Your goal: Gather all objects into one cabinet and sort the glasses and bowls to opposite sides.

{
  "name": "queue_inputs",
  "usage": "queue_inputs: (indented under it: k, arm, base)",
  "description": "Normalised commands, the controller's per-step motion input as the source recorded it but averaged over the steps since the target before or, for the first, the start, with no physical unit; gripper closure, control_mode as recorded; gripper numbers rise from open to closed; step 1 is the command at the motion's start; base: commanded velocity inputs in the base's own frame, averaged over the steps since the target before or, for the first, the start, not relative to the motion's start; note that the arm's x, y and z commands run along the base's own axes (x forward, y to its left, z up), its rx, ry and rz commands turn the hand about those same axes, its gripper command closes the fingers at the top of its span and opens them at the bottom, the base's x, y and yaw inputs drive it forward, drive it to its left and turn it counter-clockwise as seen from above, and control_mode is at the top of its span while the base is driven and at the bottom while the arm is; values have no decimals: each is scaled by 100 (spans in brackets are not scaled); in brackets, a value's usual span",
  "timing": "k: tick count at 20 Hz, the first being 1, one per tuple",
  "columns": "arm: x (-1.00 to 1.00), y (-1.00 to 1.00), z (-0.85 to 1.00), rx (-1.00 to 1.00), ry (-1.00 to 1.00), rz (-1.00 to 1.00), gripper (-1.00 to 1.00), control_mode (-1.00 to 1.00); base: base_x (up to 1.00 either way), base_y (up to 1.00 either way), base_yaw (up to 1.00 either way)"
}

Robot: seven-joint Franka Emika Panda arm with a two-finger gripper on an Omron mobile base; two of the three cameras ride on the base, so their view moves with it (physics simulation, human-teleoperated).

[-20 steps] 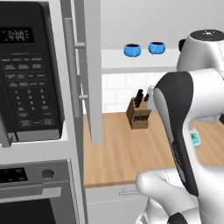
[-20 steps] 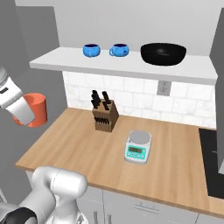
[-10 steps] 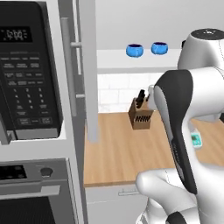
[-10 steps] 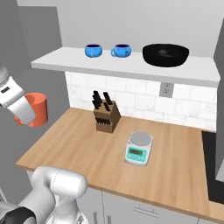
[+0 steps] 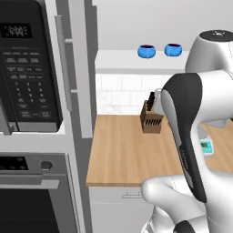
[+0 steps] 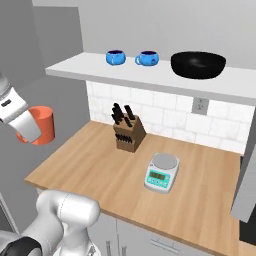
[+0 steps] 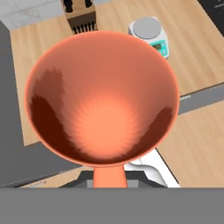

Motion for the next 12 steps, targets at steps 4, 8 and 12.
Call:
queue_inputs:
  k: [4, 8, 12]
  arm:
    - [0, 0, 0, 0, 0, 0, 100, 100]
    - [0, 0, 0, 0, 0, 0, 100, 100]
    - [0, 0, 0, 0, 0, 0, 100, 100]
  base:
    - [43, -100, 0]
    - [30, -100, -1]
    - [59, -96, -2]
